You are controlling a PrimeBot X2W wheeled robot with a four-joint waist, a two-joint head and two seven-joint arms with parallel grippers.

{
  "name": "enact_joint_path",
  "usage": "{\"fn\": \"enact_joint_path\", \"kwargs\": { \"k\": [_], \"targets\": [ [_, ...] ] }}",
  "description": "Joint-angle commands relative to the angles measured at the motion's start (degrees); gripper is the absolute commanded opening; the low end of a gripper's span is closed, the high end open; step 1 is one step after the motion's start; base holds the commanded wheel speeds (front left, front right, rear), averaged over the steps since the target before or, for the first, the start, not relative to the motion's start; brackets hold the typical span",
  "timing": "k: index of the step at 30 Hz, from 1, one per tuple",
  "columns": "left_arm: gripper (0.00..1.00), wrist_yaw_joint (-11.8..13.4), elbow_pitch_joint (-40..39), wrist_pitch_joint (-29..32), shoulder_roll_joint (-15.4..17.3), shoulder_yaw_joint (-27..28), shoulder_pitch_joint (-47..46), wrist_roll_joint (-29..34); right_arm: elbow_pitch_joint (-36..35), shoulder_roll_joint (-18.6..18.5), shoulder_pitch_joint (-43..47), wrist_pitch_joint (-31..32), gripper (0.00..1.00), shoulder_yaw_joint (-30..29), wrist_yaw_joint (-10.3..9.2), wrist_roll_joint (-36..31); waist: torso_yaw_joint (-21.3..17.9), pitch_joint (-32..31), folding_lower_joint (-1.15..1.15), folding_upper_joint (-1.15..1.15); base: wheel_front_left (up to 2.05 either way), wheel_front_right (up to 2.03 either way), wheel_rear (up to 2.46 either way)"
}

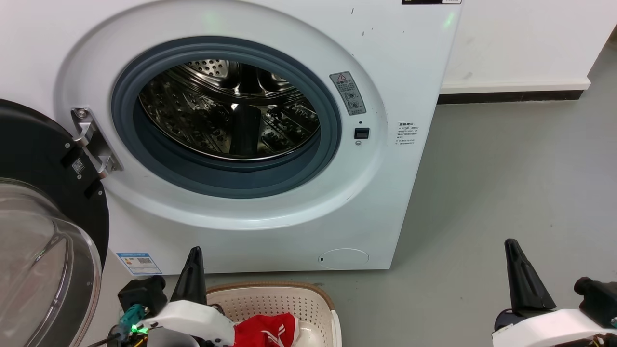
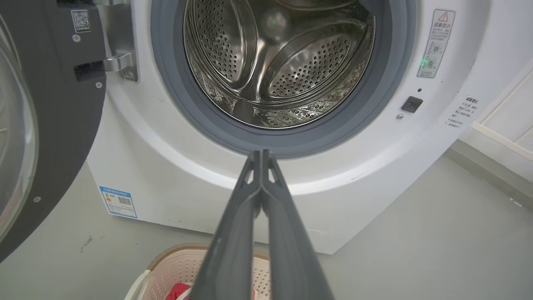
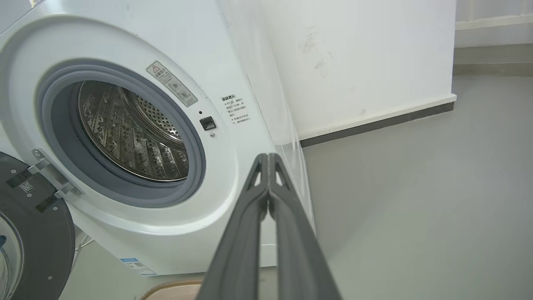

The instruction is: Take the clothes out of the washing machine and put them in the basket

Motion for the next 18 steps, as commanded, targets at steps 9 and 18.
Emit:
{"fn": "enact_joint_path", "kwargs": {
  "k": [9,18],
  "targets": [
    [0.0,-1.7,-1.0,2.4,-0.3,2.1,-1.8,-10.5,1.4,-0.9,-3.1,1.3,0.0,0.1,0.01,11.4,0.2,0.0,0.0,0.0,0.0,0.0,0.0],
    [0.0,-2.9,-1.0,4.4,-0.4,3.5,-2.1,-18.5,2.9,-1.2,-4.2,2.4,0.0,0.0,0.0,19.8,0.4,0.1,0.0,0.0,0.0,0.0,0.0]
  ]
}}
